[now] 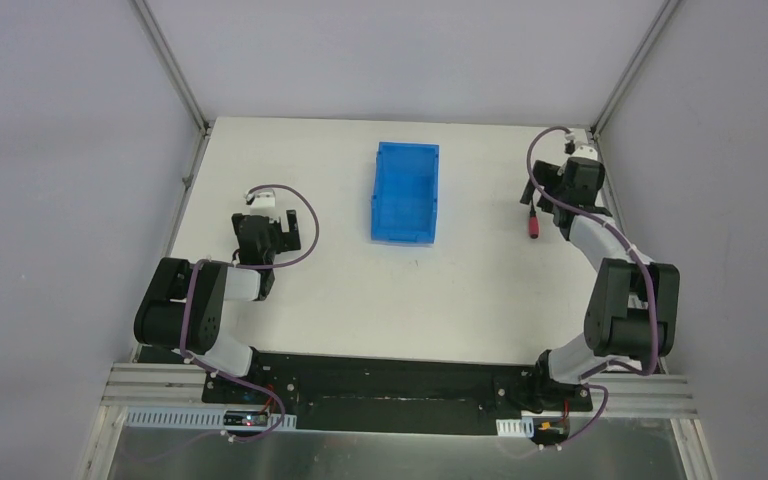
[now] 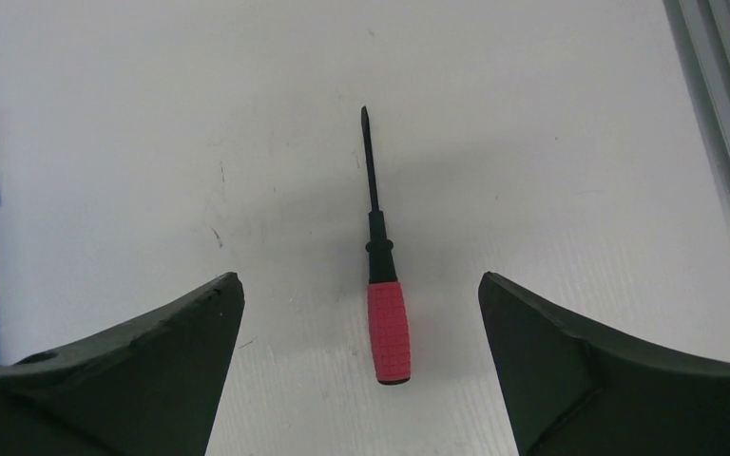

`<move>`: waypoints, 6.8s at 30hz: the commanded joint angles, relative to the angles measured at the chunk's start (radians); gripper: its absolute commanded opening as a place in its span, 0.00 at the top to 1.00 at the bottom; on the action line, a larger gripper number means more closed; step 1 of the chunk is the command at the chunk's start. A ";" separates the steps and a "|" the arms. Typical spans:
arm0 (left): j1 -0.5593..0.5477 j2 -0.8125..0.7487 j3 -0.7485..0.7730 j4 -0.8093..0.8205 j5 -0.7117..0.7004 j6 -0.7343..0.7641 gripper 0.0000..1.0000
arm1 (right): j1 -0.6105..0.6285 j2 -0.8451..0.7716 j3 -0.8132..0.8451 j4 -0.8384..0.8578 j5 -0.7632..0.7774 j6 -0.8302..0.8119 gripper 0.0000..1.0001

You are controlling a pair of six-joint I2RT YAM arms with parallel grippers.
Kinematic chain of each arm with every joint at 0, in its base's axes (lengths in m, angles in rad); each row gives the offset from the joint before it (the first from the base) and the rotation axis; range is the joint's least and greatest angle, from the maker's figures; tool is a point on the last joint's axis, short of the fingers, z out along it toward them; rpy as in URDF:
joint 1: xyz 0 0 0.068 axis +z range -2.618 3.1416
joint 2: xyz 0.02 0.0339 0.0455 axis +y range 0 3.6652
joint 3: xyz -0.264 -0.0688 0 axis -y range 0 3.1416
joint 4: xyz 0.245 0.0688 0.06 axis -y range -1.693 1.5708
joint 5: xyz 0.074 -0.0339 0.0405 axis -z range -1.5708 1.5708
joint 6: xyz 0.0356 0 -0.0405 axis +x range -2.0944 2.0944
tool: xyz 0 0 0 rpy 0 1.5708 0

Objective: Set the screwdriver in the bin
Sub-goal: Pick up the screwdriver from the center of the board, then place the screwdriver in the bin.

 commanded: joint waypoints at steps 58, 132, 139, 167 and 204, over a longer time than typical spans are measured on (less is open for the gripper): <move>0.012 -0.018 -0.001 0.029 0.006 -0.007 0.01 | 0.006 0.468 0.445 -0.494 0.018 -0.055 0.56; 0.012 -0.019 -0.001 0.029 0.006 -0.007 0.01 | 0.379 0.065 0.628 -0.495 -0.196 0.351 0.89; 0.012 -0.019 -0.001 0.029 0.006 -0.005 0.01 | 0.458 0.135 0.657 -0.440 -0.160 0.395 0.89; 0.012 -0.019 -0.001 0.029 0.006 -0.007 0.01 | 0.640 0.435 0.769 -0.440 0.125 0.440 0.89; 0.012 -0.019 -0.001 0.030 0.006 -0.006 0.01 | 0.727 0.635 0.792 -0.438 0.330 0.535 0.83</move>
